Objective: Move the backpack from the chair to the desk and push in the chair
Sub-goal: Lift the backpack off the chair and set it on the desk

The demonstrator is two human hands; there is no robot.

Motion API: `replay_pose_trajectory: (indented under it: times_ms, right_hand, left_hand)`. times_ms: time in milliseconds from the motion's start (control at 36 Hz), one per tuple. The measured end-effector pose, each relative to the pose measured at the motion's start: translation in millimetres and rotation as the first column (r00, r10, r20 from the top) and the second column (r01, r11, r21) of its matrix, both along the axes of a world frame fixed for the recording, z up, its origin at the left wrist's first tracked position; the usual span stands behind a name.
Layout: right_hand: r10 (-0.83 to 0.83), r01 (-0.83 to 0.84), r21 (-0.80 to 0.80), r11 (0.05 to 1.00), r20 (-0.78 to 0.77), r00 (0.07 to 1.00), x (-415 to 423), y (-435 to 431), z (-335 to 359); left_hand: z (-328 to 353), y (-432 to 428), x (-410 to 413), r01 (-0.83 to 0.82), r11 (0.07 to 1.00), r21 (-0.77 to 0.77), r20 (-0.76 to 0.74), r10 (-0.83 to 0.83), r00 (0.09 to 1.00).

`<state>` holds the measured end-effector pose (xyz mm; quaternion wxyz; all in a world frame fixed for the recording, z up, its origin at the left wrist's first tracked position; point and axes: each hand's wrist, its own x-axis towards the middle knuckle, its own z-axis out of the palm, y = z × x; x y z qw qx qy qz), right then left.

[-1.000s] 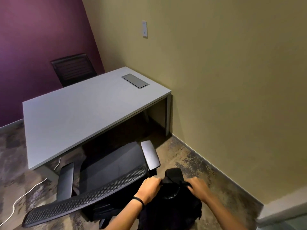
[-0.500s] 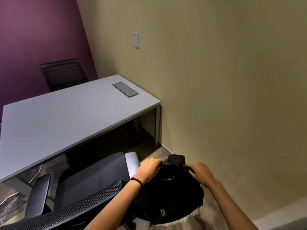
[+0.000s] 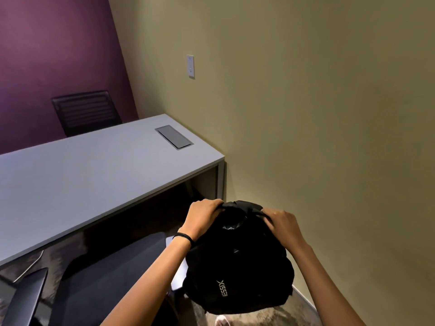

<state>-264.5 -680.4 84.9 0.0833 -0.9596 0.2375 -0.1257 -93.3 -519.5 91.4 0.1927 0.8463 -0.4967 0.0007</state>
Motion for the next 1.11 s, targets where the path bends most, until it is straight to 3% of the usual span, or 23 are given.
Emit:
replay_pose_trajectory:
  times_ms: [167, 389, 611, 750, 1000, 1111]
  right_hand:
    - [0.065, -0.067, 0.031, 0.997, 0.038, 0.997, 38, -37, 15]
    - [0.207, -0.204, 0.080, 0.976, -0.035, 0.978, 100, -87, 46]
    - [0.313, -0.307, -0.122, 0.944, 0.033, 0.949, 163, -134, 85]
    - [0.331, -0.282, -0.290, 0.914, 0.134, 0.934, 198, -153, 121]
    - [0.393, -0.268, -0.410, 0.872, 0.259, 0.882, 271, -194, 162]
    - [0.426, -0.275, -0.437, 0.857, 0.297, 0.855, 306, -212, 170]
  left_hand:
    - [16, -36, 38, -0.022, 0.999, -0.033, 0.006, 0.022, 1.000]
    - [42, -82, 97, -0.037, 0.999, -0.035, 0.021, 0.038, 0.999]
    - [74, -112, 152, -0.076, 0.965, -0.249, 0.069, 0.096, 0.993]
    - [96, -125, 180, -0.098, 0.912, -0.397, 0.214, 0.196, 0.957]
    - [139, -159, 238, -0.121, 0.827, -0.549, 0.350, 0.360, 0.865]
    - [148, -177, 270, -0.152, 0.798, -0.583, 0.344, 0.412, 0.844]
